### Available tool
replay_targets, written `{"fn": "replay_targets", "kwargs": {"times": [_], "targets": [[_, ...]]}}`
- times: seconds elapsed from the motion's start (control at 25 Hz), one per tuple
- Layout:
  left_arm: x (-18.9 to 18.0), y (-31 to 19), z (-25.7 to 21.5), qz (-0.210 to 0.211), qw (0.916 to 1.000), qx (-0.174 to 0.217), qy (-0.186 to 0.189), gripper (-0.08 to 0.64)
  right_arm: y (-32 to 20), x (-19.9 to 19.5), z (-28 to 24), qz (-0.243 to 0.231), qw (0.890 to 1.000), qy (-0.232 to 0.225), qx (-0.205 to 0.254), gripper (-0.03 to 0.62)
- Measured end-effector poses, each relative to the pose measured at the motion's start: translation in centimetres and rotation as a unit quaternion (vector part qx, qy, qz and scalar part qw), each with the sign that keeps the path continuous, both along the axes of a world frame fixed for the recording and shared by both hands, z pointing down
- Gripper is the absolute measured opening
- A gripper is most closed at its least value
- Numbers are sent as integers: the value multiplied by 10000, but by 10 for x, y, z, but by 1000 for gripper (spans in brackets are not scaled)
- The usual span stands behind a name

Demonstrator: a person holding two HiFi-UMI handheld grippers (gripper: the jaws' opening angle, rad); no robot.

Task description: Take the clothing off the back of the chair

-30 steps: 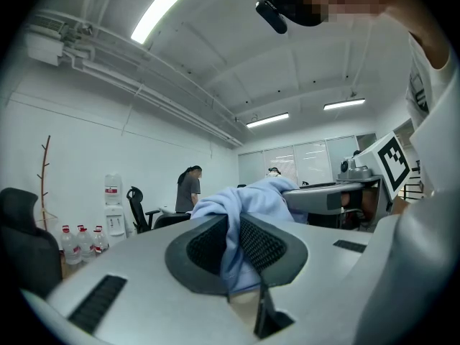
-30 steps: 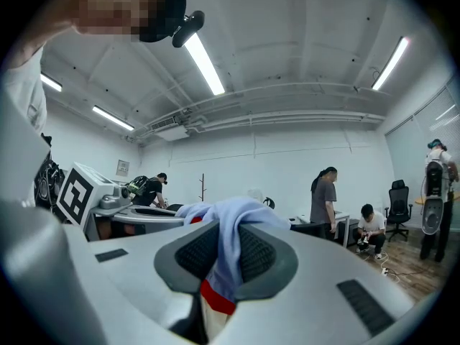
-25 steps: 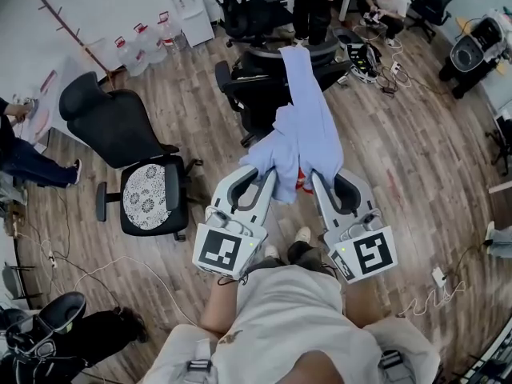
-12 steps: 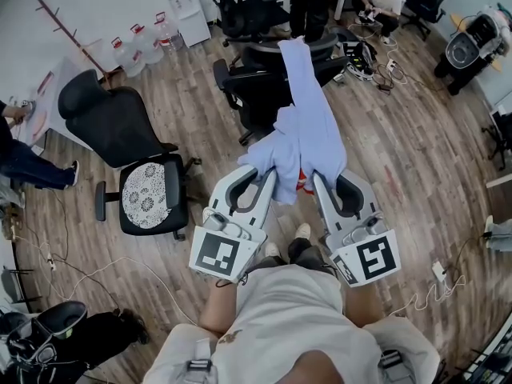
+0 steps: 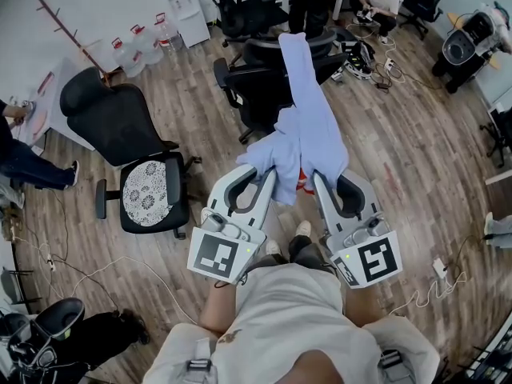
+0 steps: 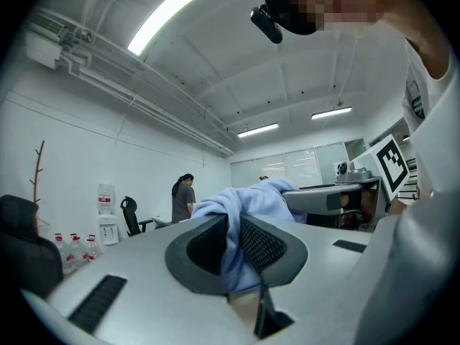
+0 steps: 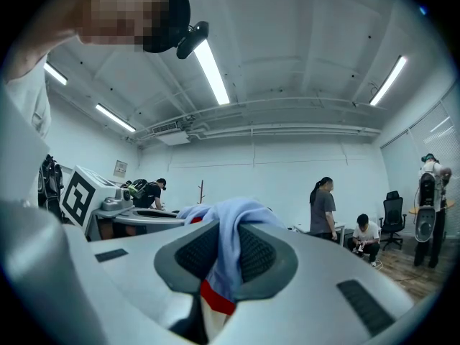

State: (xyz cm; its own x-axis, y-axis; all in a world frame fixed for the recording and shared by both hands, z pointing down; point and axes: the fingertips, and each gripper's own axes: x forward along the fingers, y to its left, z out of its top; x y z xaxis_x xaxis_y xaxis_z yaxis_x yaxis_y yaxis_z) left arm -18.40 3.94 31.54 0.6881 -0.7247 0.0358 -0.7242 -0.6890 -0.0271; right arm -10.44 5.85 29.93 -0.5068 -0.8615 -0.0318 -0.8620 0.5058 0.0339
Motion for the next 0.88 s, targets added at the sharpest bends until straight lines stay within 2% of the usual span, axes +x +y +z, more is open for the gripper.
{"fn": "replay_targets", "kwargs": {"times": [0.88], "targets": [[8, 19, -12, 158, 9997, 172, 49, 64, 23, 6, -13, 14, 9998, -7, 196, 64]]}}
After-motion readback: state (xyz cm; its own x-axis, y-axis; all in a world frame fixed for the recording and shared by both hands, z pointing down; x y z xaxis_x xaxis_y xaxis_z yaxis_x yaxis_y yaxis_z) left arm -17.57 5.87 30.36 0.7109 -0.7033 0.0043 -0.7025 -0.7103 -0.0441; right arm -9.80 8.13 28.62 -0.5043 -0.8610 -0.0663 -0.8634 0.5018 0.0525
